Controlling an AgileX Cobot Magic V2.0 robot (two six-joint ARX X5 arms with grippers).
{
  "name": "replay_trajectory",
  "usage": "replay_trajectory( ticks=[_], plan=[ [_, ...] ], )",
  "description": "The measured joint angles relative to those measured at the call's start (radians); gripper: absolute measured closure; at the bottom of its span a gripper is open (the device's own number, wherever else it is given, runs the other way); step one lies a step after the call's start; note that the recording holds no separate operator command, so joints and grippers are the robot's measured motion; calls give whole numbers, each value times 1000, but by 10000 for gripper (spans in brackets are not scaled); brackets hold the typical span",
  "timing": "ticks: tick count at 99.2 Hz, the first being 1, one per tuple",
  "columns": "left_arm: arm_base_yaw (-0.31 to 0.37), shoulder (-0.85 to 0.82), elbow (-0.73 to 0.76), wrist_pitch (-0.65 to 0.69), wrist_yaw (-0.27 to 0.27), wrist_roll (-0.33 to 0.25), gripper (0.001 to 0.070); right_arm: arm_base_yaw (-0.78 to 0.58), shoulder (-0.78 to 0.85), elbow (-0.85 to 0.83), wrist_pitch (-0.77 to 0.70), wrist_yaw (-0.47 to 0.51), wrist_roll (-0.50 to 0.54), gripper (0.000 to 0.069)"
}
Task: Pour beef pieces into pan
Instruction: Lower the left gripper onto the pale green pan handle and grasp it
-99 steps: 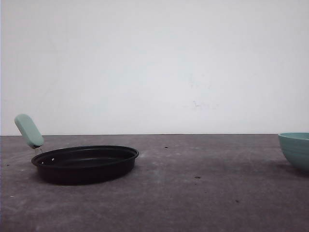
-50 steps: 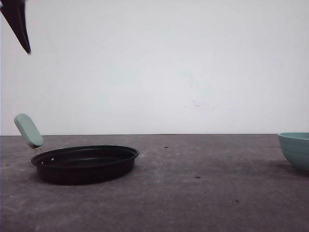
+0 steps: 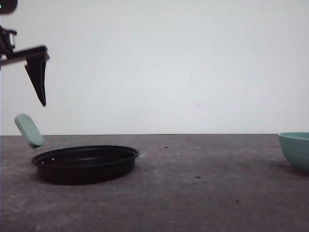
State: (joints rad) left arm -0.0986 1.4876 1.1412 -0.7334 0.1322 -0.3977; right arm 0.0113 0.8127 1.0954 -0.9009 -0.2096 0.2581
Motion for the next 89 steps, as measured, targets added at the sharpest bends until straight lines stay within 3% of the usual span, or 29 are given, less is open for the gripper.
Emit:
replay_trajectory(
  ticks=[28, 43, 89],
  plan=[
    [-55, 117, 0, 63, -1, -30, 42, 0, -1, 0, -2, 1, -23, 99],
    [-77, 167, 0, 77, -59, -37, 64, 0, -1, 0, -21, 1, -27, 99],
    [-132, 212, 0, 142, -108, -77, 463, 0, -1, 0, -49, 2, -52, 99]
  ],
)
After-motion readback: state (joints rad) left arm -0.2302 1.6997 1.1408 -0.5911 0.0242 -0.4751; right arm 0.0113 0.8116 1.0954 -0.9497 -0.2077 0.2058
